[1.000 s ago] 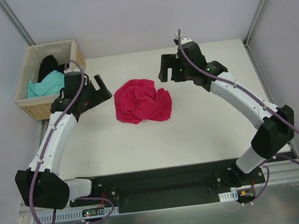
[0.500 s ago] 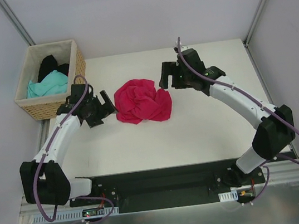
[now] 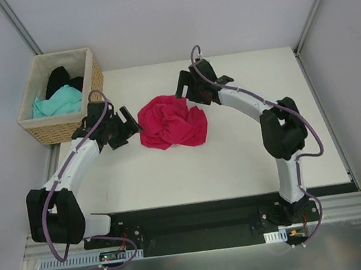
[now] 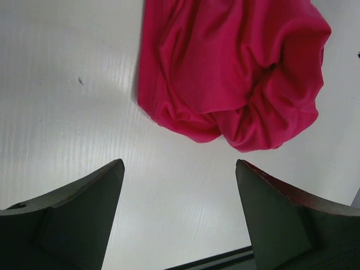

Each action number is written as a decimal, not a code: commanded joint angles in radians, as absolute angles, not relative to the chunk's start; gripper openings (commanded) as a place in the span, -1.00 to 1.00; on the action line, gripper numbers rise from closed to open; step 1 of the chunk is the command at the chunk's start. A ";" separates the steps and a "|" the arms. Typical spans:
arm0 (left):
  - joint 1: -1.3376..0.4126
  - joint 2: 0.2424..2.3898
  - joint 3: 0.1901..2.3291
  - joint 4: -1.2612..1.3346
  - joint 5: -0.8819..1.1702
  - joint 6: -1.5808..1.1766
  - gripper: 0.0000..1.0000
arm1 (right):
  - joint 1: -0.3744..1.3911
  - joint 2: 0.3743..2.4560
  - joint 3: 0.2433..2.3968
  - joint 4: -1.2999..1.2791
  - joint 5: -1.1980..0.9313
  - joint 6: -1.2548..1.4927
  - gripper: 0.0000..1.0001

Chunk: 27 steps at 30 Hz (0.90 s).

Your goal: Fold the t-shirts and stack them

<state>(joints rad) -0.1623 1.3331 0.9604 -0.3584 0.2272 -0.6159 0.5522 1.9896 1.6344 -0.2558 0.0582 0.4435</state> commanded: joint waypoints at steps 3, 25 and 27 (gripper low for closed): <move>-0.158 1.370 0.937 -0.269 0.225 -0.643 0.57 | 0.563 2.135 1.819 -0.249 0.147 0.502 0.91; -0.179 1.535 0.877 -0.118 0.252 -0.739 0.47 | 0.565 2.396 1.977 -0.193 0.173 0.528 0.36; -0.186 1.552 0.880 -0.104 0.244 -0.747 0.47 | 0.565 2.414 1.993 -0.193 0.192 0.514 0.19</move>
<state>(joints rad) -0.1688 1.5352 0.8825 -0.1635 0.2333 -0.7029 0.5587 2.3836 1.9289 -0.2203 0.1616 0.5163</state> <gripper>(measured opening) 0.737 0.655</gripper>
